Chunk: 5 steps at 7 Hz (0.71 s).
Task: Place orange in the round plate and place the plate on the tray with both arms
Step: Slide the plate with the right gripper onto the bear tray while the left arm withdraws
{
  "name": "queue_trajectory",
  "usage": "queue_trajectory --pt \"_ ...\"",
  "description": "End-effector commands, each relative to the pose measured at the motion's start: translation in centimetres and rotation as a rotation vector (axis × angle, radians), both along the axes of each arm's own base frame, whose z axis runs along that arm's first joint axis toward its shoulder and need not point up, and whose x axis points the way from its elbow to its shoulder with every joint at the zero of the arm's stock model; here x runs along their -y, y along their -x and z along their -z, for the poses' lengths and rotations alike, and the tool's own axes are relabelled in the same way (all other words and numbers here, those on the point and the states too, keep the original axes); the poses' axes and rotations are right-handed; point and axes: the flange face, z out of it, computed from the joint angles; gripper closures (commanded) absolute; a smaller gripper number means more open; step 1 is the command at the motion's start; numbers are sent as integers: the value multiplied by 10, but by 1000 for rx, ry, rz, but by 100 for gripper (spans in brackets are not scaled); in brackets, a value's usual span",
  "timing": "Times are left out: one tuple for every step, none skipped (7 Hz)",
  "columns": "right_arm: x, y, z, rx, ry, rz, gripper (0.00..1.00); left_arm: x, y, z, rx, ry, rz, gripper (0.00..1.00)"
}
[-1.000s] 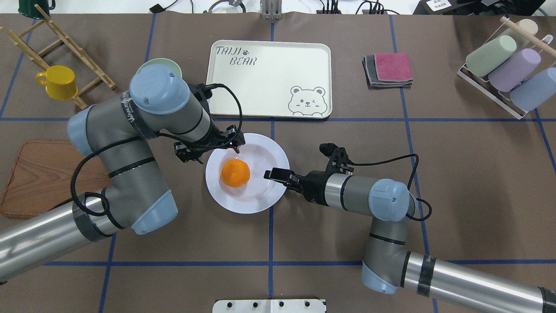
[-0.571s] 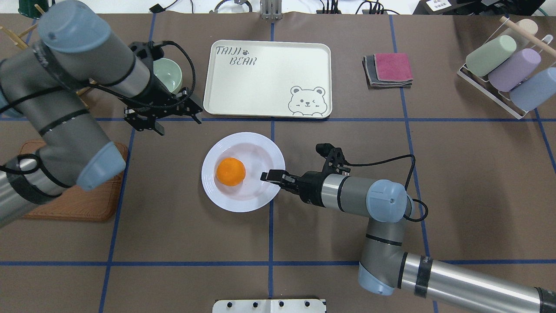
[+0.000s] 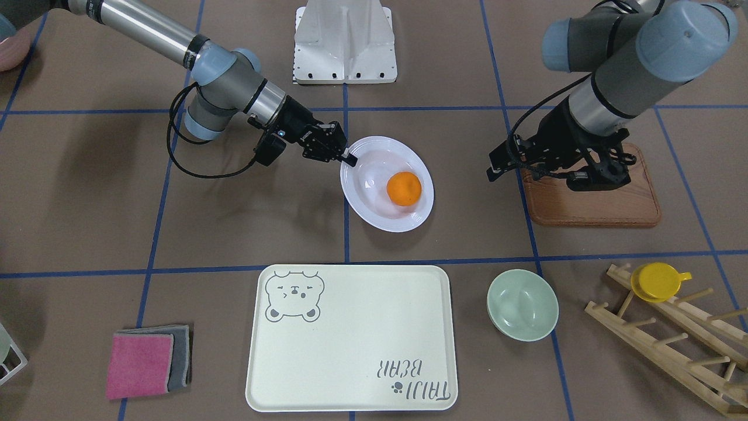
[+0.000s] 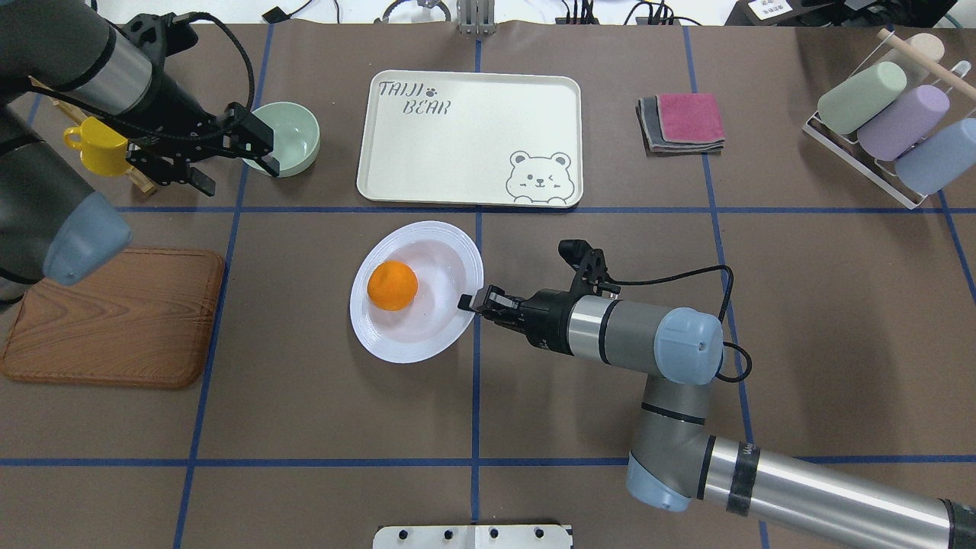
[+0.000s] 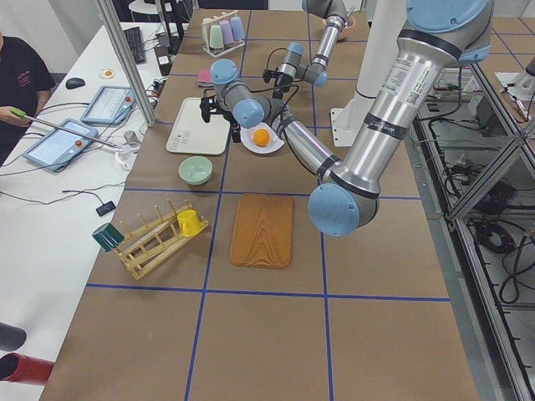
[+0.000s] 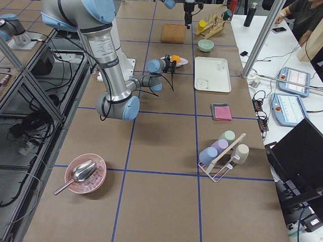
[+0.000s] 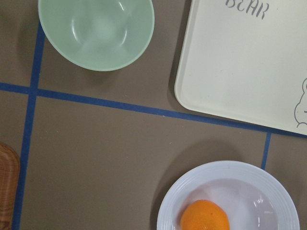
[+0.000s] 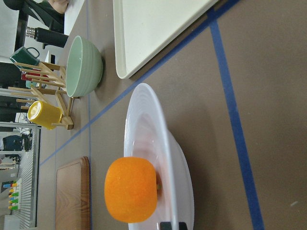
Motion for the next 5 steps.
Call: queue_trajectory --pt "27 -21 24 86 81 -33 100 4 17 -1 0 -21 14 3" --pt "54 -39 43 150 126 -93 100 7 40 -30 29 -68 3 3" --pt "77 -50 61 211 182 -161 100 10 56 -55 61 -118 -18 3" --pt "102 -46 68 261 268 -245 100 13 69 -76 94 -157 -32 3" --pt "124 -24 66 255 313 -337 100 13 74 -89 128 -188 -35 3"
